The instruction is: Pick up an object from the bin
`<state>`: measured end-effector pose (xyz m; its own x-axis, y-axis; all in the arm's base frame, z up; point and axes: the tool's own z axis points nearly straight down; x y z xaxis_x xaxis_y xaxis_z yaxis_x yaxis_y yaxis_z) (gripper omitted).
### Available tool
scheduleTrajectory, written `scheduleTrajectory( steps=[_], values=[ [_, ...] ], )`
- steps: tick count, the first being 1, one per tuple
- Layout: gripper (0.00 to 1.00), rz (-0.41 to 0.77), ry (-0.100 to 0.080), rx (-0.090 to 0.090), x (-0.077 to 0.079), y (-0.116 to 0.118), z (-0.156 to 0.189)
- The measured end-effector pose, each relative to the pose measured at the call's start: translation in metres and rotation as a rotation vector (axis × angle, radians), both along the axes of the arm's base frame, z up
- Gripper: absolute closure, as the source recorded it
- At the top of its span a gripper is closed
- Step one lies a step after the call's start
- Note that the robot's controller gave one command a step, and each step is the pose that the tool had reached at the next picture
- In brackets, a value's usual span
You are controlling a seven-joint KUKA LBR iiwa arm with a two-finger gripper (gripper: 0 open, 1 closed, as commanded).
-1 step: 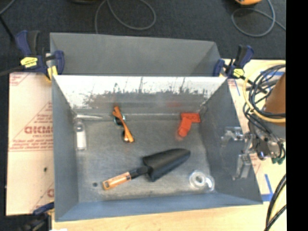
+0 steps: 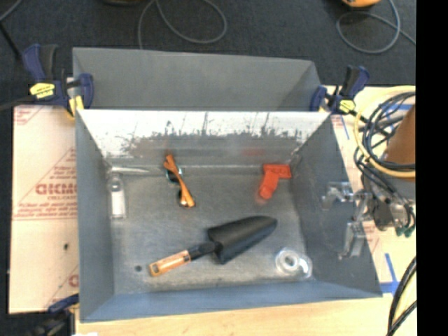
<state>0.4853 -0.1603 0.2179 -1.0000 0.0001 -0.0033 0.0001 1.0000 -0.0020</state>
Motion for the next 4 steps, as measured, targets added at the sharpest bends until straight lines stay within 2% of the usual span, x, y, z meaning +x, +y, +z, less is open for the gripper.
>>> scheduleTrajectory(
  steps=[1, 2, 3, 4],
  values=[
    [0.0, -0.034, -0.005, -0.001, 0.023, 0.046, -0.048],
    [0.0, 0.076, 0.001, 0.002, 0.03, 0.069, -0.087],
    [0.0, 0.139, -0.004, -0.005, 0.055, 0.097, -0.105],
    [1.0, -0.137, -0.001, 0.002, 0.051, 0.149, -0.143]
  ],
)
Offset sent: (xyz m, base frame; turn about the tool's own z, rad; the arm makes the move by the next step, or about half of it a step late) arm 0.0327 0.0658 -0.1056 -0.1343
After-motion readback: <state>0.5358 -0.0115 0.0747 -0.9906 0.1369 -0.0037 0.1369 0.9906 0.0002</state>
